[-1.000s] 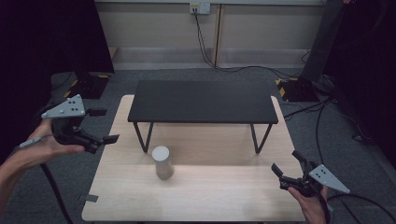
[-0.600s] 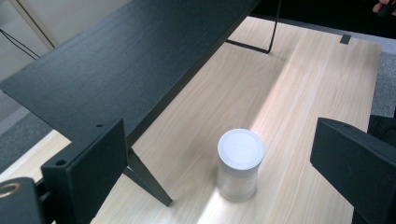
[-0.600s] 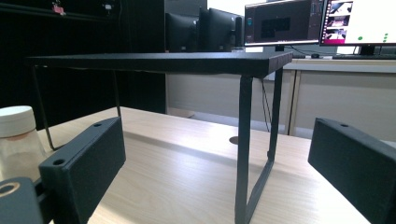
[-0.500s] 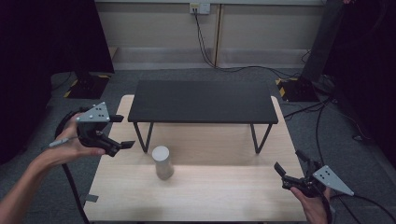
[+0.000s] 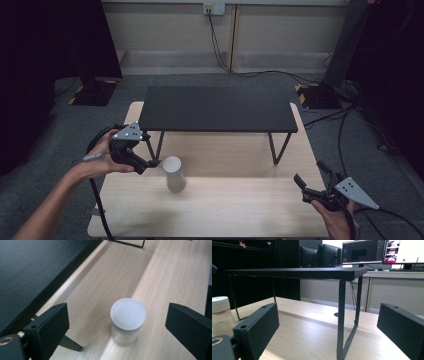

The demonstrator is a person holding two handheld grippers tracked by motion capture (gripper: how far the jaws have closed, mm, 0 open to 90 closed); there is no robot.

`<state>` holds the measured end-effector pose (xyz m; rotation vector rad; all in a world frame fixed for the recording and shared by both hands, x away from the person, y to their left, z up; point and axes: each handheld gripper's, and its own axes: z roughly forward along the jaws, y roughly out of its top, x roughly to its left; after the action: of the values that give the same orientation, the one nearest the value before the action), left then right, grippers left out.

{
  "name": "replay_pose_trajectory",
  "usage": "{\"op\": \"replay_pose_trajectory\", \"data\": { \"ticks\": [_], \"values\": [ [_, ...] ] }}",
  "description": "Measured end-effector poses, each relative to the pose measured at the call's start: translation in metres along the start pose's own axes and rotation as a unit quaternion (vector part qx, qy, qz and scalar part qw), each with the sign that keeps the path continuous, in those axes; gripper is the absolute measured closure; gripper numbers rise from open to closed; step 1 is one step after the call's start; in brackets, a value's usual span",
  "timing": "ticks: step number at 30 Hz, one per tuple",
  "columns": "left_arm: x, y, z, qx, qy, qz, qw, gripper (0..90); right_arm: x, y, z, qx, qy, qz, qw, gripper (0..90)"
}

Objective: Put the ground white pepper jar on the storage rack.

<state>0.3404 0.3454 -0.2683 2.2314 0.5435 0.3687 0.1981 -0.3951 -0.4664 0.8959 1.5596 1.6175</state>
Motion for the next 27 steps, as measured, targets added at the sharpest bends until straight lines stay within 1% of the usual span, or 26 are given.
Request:
{"op": "replay_pose_trajectory", "data": {
  "ticks": [2,3,4,5,6,7,8,9,11,13,14,15,16,17,19,20,22,23,26,27],
  "values": [
    [0.001,-0.003,0.013,0.006,-0.006,-0.001,1.0,4.2,0.0,0.0,0.0,-0.002,0.001,0.0,1.0,3.2],
    [0.002,-0.004,0.017,0.008,-0.009,-0.006,0.9999,4.2,0.0,0.0,0.0,-0.002,0.001,0.0,1.0,3.2],
    [0.002,-0.004,0.017,0.008,-0.009,-0.006,0.9999,4.2,0.0,0.0,0.0,-0.002,0.001,0.0,1.0,3.2],
    [0.003,-0.005,0.021,0.011,-0.011,-0.007,0.9999,4.3,-0.001,0.0,0.0,-0.002,0.001,0.001,1.0,3.2],
    [0.003,-0.005,0.025,0.013,-0.009,-0.004,0.9999,4.3,-0.001,0.0,0.0,-0.002,0.001,0.001,1.0,3.2],
    [0.003,-0.005,0.031,0.021,-0.012,-0.002,0.9997,4.8,-0.001,-0.001,0.0,-0.002,0.001,-0.001,1.0,3.2],
    [0.003,-0.005,0.031,0.021,-0.012,-0.002,0.9997,4.8,-0.001,-0.001,0.0,-0.002,0.001,0.0,1.0,3.2],
    [0.004,-0.004,0.037,0.027,-0.016,0.002,0.9995,4.8,-0.001,-0.001,0.0,-0.002,0.002,-0.001,1.0,3.2],
    [0.003,-0.003,0.043,0.034,-0.02,0.004,0.9992,5.0,-0.001,-0.001,0.0,-0.001,0.002,-0.001,1.0,3.2],
    [0.003,-0.002,0.045,0.039,-0.021,0.006,0.999,5.5,-0.001,-0.001,0.0,-0.001,0.002,0.0,1.0,3.2],
    [0.001,0.002,0.051,0.053,-0.019,0.016,0.9983,5.4,-0.001,0.0,0.0,-0.001,0.002,-0.001,1.0,3.2],
    [0.001,0.002,0.051,0.053,-0.019,0.016,0.9983,5.5,-0.001,0.0,0.0,-0.002,0.002,-0.001,1.0,3.2],
    [0.001,0.006,0.056,0.064,-0.022,0.024,0.9974,5.5,-0.001,-0.001,0.0,-0.002,0.002,0.0,1.0,3.2],
    [0.0,0.008,0.059,0.068,-0.022,0.028,0.997,5.6,-0.001,-0.001,0.0,-0.001,0.002,0.0,1.0,3.2],
    [0.0,0.009,0.061,0.072,-0.025,0.027,0.9968,5.9,-0.001,-0.001,0.0,-0.001,0.002,0.0,1.0,3.2],
    [0.0,0.013,0.068,0.083,-0.029,0.034,0.9956,6.4,-0.001,-0.001,0.0,-0.001,0.002,0.0,1.0,3.2],
    [0.0,0.014,0.069,0.084,-0.03,0.035,0.9954,6.6,-0.001,-0.001,0.0,-0.001,0.002,0.0,1.0,3.2],
    [0.0,0.016,0.073,0.09,-0.034,0.035,0.9948,6.8,-0.001,-0.001,0.0,-0.001,0.003,0.0,1.0,3.2],
    [0.0,0.019,0.079,0.1,-0.038,0.042,0.9934,7.9,-0.001,-0.001,0.0,-0.002,0.003,0.0,1.0,3.2],
    [0.0,0.019,0.079,0.1,-0.038,0.042,0.9934,7.9,-0.001,-0.001,0.0,-0.001,0.003,0.001,1.0,3.2]
  ]
}}
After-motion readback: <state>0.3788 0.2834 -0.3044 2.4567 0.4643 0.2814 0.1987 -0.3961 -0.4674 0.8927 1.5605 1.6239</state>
